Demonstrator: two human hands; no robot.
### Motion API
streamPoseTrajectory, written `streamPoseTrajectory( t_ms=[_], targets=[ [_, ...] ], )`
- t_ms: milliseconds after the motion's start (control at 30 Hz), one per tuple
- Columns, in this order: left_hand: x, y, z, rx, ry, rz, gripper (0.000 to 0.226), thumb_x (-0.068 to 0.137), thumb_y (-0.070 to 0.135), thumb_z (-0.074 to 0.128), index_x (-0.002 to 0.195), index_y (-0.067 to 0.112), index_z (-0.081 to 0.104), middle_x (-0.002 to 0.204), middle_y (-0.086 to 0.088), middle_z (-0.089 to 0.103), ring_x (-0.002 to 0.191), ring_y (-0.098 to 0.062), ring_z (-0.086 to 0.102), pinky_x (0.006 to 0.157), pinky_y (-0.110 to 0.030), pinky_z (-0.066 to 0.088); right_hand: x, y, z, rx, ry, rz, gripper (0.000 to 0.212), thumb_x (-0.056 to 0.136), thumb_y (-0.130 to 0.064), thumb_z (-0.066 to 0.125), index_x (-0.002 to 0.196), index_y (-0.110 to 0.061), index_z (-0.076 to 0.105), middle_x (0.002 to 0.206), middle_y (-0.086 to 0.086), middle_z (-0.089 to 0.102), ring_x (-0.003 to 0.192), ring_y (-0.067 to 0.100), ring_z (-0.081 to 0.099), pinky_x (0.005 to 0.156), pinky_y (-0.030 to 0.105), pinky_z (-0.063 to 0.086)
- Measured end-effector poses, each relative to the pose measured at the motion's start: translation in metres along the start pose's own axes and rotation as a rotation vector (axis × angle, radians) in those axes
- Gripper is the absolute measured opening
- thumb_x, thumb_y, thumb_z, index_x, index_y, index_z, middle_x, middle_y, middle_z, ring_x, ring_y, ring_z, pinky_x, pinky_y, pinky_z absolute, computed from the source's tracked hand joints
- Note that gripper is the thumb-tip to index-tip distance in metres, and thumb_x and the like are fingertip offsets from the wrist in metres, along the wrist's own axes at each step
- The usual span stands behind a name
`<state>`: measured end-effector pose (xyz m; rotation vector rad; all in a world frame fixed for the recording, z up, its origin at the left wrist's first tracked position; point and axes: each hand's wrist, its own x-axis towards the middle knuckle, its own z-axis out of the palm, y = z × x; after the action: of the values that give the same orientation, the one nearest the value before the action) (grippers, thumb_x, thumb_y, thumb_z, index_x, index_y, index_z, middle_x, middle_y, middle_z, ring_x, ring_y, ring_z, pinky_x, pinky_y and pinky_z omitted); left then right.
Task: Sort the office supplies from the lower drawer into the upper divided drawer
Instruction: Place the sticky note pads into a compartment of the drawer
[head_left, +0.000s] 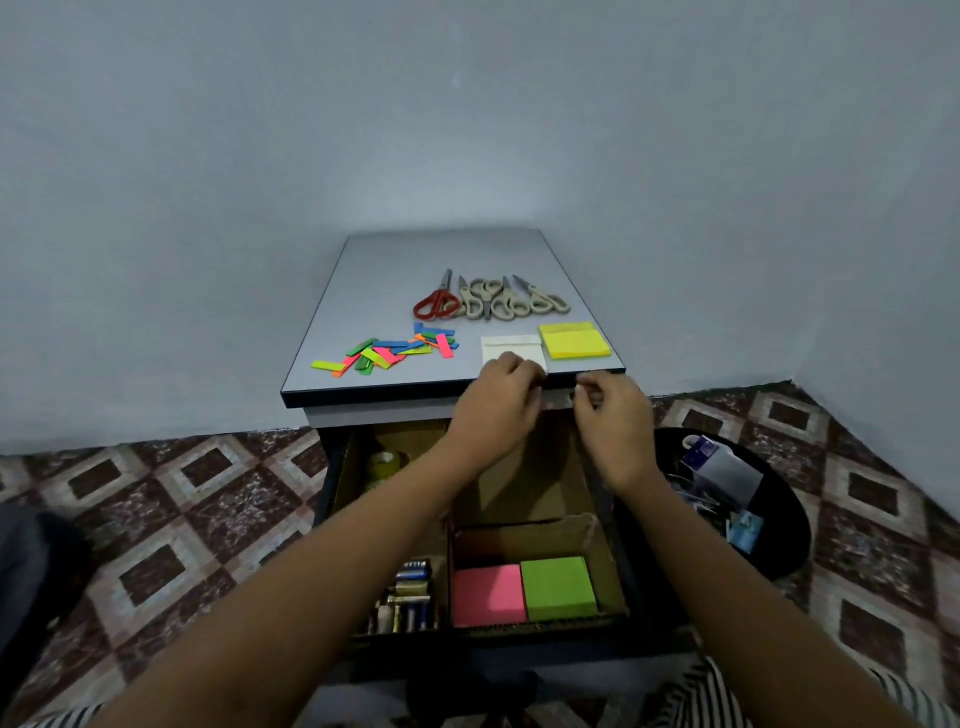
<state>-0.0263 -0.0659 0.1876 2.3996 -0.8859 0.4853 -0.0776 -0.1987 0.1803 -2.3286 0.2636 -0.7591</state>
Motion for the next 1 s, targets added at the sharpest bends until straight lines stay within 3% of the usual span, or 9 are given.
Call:
streamPoseTrajectory(
  t_ms=[100,200,333,500,667,767,900,1000],
  targets=[
    [0.023,-0.009,0.001,0.115,-0.009,-0.014,0.035,0.092,0.015,0.052,0.125,0.005,0.054,0.129,-0.014,0.05,0.116,-0.028,0.048,0.093,-0.04,0.045,0.036,0.0,0.003,-0.156,-0.042,-0.076,0.031,0.095,-0.01,0.046,0.121,-0.003,0.06,0.12,0.017,0.057,0.111,0.031,0.052,0.092,0.035,0.04],
    [0.034,-0.015,0.005,0.198,-0.138,-0.096,0.042,0.093,0.019,0.048,0.134,0.007,0.046,0.141,-0.014,0.04,0.128,-0.029,0.039,0.101,-0.04,0.039,0.061,0.008,0.01,-0.43,-0.235,-0.117,0.038,0.095,-0.011,0.043,0.131,-0.005,0.049,0.135,0.016,0.047,0.122,0.034,0.042,0.093,0.04,0.04],
    [0.032,-0.019,0.012,0.277,-0.241,-0.087,0.043,0.095,0.026,0.046,0.134,0.008,0.044,0.141,-0.012,0.04,0.128,-0.027,0.039,0.101,-0.039,0.037,0.068,0.016,0.012,-0.536,-0.381,-0.077,0.038,0.098,-0.023,0.036,0.133,-0.009,0.044,0.137,0.01,0.044,0.127,0.03,0.037,0.094,0.047,0.039],
    [0.024,-0.025,0.015,0.325,-0.176,-0.028,0.04,0.093,0.016,0.047,0.132,0.01,0.045,0.138,-0.011,0.043,0.126,-0.027,0.04,0.098,-0.037,0.037,0.057,0.022,0.014,-0.454,-0.243,-0.061,0.034,0.099,-0.029,0.037,0.113,-0.01,0.06,0.12,0.007,0.055,0.115,0.029,0.047,0.086,0.043,0.041],
    [0.016,-0.021,0.018,0.192,-0.071,-0.084,0.038,0.094,0.032,0.048,0.125,0.01,0.053,0.131,-0.01,0.05,0.12,-0.025,0.045,0.096,-0.036,0.039,0.055,0.017,0.007,-0.346,-0.142,0.055,0.038,0.097,-0.037,0.045,0.103,-0.007,0.068,0.109,0.013,0.059,0.105,0.035,0.05,0.08,0.04,0.043],
    [0.019,-0.009,0.015,-0.053,0.081,-0.305,0.035,0.094,0.026,0.05,0.124,0.008,0.054,0.128,-0.013,0.048,0.118,-0.026,0.044,0.095,-0.035,0.04,0.06,0.012,0.004,-0.236,-0.119,0.146,0.033,0.094,-0.034,0.053,0.106,-0.006,0.064,0.113,0.018,0.053,0.109,0.037,0.047,0.082,0.04,0.044],
    [0.031,0.002,0.003,-0.524,0.233,-0.841,0.025,0.092,0.018,0.052,0.116,0.011,0.046,0.125,-0.013,0.047,0.111,-0.027,0.048,0.082,-0.034,0.045,0.066,0.006,0.001,-0.275,-0.14,0.274,0.042,0.094,-0.034,0.054,0.121,-0.002,0.053,0.127,0.021,0.043,0.118,0.039,0.041,0.091,0.042,0.04],
    [0.034,0.006,-0.002,-0.881,0.259,-1.168,0.051,0.091,0.018,0.057,0.134,0.007,0.031,0.132,-0.014,0.043,0.109,-0.025,0.049,0.079,-0.031,0.043,0.068,0.01,0.002,-0.286,-0.178,0.348,0.048,0.093,-0.037,0.055,0.121,0.002,0.05,0.13,0.022,0.041,0.117,0.04,0.042,0.092,0.041,0.04]
  ],
)
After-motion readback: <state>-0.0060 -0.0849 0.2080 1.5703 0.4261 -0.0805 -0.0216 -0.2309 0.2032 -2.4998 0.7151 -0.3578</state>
